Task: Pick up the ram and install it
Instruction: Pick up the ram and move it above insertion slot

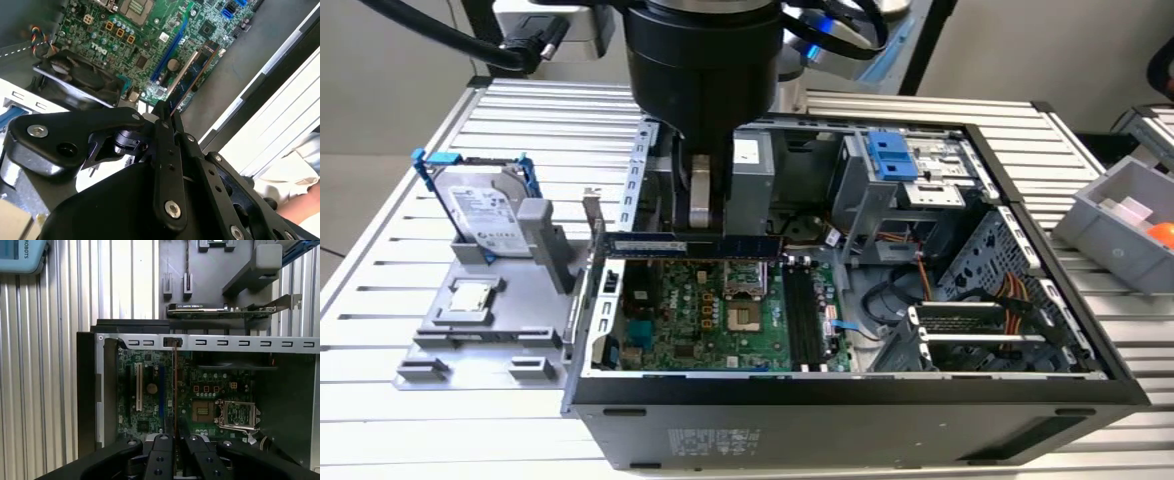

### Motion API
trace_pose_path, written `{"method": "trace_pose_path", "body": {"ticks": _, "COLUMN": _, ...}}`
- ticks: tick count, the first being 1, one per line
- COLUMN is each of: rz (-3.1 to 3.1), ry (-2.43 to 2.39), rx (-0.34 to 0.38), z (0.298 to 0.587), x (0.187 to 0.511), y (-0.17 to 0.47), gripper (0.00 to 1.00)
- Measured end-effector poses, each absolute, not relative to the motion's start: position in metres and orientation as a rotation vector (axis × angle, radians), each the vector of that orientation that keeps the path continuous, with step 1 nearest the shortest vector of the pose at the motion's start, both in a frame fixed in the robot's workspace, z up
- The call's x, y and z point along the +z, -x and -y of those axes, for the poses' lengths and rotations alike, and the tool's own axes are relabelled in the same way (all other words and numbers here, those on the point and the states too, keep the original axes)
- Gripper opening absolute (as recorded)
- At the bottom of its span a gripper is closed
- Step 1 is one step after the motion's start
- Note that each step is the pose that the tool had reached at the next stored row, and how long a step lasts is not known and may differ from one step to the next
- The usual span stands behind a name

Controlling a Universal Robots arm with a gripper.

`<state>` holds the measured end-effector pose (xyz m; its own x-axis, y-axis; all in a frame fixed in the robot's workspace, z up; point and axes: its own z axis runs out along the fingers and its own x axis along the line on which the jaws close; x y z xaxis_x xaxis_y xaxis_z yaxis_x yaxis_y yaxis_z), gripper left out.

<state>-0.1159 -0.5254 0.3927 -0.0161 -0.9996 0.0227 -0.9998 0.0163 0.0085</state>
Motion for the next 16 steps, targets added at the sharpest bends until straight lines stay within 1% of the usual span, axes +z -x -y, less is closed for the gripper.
{"method": "trace_pose_path", "body": {"ticks": 16, "rz": 2.223, "ry": -2.188, "rx": 0.015, "z": 0.525, "x": 0.393, "y": 0.095, "gripper": 0.0}}
